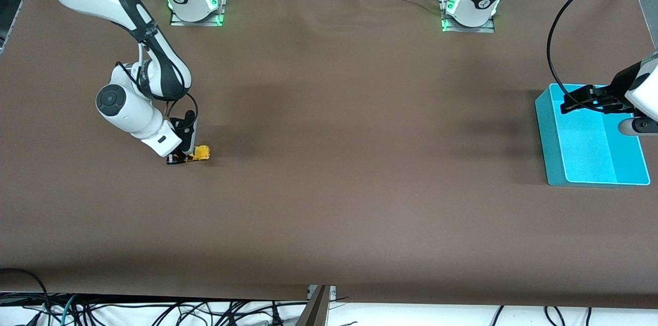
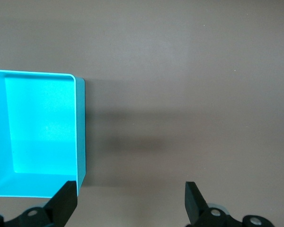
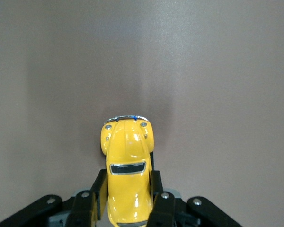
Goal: Wind and store yellow beetle car
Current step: 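Drag the car backward along the table with the right gripper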
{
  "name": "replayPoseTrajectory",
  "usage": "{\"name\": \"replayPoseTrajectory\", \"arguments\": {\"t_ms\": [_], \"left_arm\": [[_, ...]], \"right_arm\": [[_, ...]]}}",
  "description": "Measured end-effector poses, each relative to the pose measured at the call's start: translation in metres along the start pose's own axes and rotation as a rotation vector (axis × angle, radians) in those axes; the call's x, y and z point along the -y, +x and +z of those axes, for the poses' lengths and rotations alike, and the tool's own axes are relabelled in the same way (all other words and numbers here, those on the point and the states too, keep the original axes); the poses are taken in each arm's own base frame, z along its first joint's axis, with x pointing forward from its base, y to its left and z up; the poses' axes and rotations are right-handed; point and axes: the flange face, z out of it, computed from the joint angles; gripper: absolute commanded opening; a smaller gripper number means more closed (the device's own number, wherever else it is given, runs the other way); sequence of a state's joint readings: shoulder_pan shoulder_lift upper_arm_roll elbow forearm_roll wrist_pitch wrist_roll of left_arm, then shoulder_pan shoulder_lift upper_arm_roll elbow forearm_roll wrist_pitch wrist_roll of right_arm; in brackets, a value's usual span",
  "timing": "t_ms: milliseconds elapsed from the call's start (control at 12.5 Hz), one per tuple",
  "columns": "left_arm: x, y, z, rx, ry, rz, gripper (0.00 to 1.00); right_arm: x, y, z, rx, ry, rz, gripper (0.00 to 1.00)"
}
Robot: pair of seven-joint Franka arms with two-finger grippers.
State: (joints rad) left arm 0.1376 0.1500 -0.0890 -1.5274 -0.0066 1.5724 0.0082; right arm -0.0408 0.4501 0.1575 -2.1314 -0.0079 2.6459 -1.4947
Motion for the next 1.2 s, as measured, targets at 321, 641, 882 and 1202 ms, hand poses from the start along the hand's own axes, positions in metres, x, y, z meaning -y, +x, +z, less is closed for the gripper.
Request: {"name": "replayPoseTrajectory", "arguments": {"t_ms": [321,641,882,1202], "left_arm": [[0.0,0.0,0.0,0.001,0.0,0.0,1.0],[0.0,0.0,0.0,0.001,0.0,0.0,1.0],[0.0,0.0,0.0,0.002,0.0,0.0,1.0],[0.0,0.0,0.0,0.004,0.0,0.0,1.0]], "right_arm": [[-0.001,-0.015,0.0,0.002,-0.006,0.007,0.04],[-0.002,-0.059,-0.003,0.014,-0.017,-0.003,0.04],[-0.001,-0.099,-0.006,0.023,-0.028,-0.019,0.04],[0.001,-0.137,-0.008,0.032,-0.045,-0.027,0.04]]}}
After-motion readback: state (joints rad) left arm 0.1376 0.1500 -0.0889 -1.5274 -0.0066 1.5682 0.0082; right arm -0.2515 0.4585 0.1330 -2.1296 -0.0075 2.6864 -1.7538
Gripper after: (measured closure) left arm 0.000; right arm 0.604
